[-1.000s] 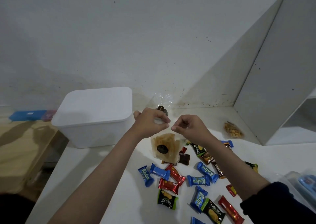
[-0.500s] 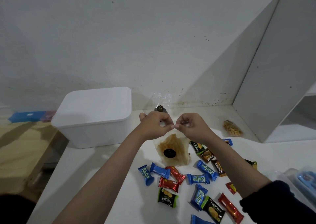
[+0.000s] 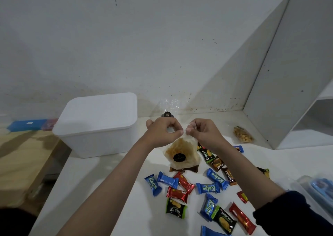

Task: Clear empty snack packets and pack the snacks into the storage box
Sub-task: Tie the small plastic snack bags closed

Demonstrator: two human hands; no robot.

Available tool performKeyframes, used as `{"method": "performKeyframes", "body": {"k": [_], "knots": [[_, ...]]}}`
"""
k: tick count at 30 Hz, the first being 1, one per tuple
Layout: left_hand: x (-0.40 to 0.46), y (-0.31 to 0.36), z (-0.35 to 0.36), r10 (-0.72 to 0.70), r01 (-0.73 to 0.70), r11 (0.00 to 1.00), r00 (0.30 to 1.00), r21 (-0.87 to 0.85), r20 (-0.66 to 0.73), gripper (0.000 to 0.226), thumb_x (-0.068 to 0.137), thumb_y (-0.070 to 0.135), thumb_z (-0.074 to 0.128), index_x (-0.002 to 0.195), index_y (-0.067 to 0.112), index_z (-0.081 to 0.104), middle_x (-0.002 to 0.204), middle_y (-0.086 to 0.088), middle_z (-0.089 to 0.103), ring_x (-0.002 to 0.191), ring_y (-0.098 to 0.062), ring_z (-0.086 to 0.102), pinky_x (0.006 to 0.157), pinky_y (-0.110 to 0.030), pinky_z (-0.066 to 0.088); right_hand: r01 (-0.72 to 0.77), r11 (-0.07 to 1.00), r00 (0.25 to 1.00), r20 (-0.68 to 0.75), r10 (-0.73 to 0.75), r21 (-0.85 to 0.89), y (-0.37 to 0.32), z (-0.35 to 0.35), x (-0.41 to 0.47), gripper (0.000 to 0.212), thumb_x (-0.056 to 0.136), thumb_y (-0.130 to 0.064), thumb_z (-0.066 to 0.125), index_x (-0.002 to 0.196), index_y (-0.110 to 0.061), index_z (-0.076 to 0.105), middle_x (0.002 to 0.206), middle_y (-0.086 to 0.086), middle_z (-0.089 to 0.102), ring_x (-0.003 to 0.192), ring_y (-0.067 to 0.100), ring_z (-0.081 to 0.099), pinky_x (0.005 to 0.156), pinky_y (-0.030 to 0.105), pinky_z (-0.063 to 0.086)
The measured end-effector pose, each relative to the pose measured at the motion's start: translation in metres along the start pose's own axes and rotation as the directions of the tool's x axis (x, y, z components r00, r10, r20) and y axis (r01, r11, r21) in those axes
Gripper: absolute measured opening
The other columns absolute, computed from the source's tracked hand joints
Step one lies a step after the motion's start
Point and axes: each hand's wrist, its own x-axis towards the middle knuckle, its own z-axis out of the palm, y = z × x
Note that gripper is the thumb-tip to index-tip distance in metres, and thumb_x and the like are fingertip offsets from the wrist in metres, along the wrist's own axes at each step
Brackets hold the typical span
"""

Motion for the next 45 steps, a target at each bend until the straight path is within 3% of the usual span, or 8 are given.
{"method": "performKeyframes", "body": {"k": [6,14,19,26,32,35,40,45], "knots": [[0.001,0.000,-0.003,0.017,-0.017,1.000,1.000,0.013,-0.008,0.011,0.087,0.033,0.062,0.076,0.033,0.058,0.083,0.016,0.062,0.092,-0.004,0.053,0.085,-0.034,0.020,-0.045,0.987,0.999,0.000,0.045,0.157,-0.003,0.000,-0.005,0.008,0.080,-0.008,0.072,0.072,-0.007,0.069,0.070,0.005,0.067,0.063,0.012,0.058,0.062,0.023,0.047],[0.002,-0.005,0.001,0.006,-0.006,0.999,1.000,0.032,-0.005,0.009,0.085,0.037,0.063,0.078,0.033,0.062,0.077,0.020,0.058,0.088,-0.003,0.051,0.082,-0.033,0.020,-0.053,0.990,0.997,-0.046,0.060,0.129,0.005,0.002,-0.006,0.010,0.077,-0.010,0.075,0.067,-0.010,0.071,0.075,0.021,0.066,0.070,0.028,0.055,0.072,0.041,0.047],[0.001,-0.019,-0.005,-0.059,0.059,0.998,0.998,0.012,-0.006,0.009,0.082,0.041,0.067,0.076,0.035,0.064,0.080,0.023,0.062,0.091,0.005,0.053,0.086,-0.035,0.021,-0.096,0.984,0.994,-0.037,0.102,0.153,0.006,-0.005,-0.009,0.005,0.079,-0.009,0.072,0.079,-0.004,0.072,0.083,0.016,0.072,0.076,0.017,0.069,0.083,0.036,0.053],[0.000,-0.017,0.004,-0.003,-0.015,0.990,0.992,0.143,0.124,0.007,0.080,0.037,0.070,0.073,0.036,0.067,0.072,0.021,0.063,0.094,-0.005,0.050,0.081,-0.034,0.021,-0.046,0.967,0.982,0.168,0.090,-0.249,-0.005,-0.008,-0.005,0.011,0.080,-0.018,0.073,0.092,-0.016,0.074,0.087,0.007,0.075,0.081,0.018,0.071,0.081,0.033,0.057],[-0.001,-0.024,0.016,-0.049,0.073,0.987,0.985,0.143,-0.168,0.046,0.063,0.054,0.077,0.103,0.035,0.065,0.101,0.020,0.055,0.102,0.001,0.043,0.085,-0.029,0.017,-0.144,0.963,0.965,0.181,0.187,-0.229,-0.010,-0.007,-0.005,0.003,0.078,-0.002,0.072,0.079,-0.003,0.074,0.067,0.010,0.069,0.057,0.014,0.062,0.061,0.025,0.054],[-0.007,-0.026,0.023,-0.275,0.245,0.961,0.897,-0.130,-0.347,0.041,0.070,0.048,0.075,0.099,0.023,0.062,0.100,0.008,0.060,0.091,-0.009,0.057,0.088,-0.033,0.042,-0.263,0.962,0.954,0.128,0.271,-0.071,-0.003,-0.007,-0.010,0.003,0.076,0.004,0.072,0.073,0.003,0.070,0.058,0.006,0.066,0.052,0.015,0.058,0.055,0.026,0.051],[-0.013,-0.017,0.032,-0.476,0.506,0.690,0.856,-0.517,0.201,0.042,0.084,0.043,0.066,0.091,0.002,0.067,0.085,-0.008,0.073,0.074,-0.016,0.070,0.080,-0.034,0.054,-0.349,0.936,0.931,0.125,0.342,0.036,0.011,-0.004,-0.021,0.010,0.074,0.004,0.074,0.069,-0.002,0.067,0.060,0.010,0.062,0.052,0.016,0.055,0.052,0.024,0.049],[-0.012,-0.019,0.049,-0.413,0.517,0.521,0.849,-0.679,0.330,0.022,0.086,0.018,0.067,0.097,-0.001,0.067,0.083,-0.011,0.072,0.072,-0.015,0.071,0.067,-0.024,0.057,-0.431,0.890,0.901,0.129,0.415,0.146,0.025,0.003,-0.027,0.017,0.077,0.006,0.069,0.064,-0.005,0.064,0.061,0.012,0.059,0.057,0.019,0.055,0.058,0.029,0.050]]}}
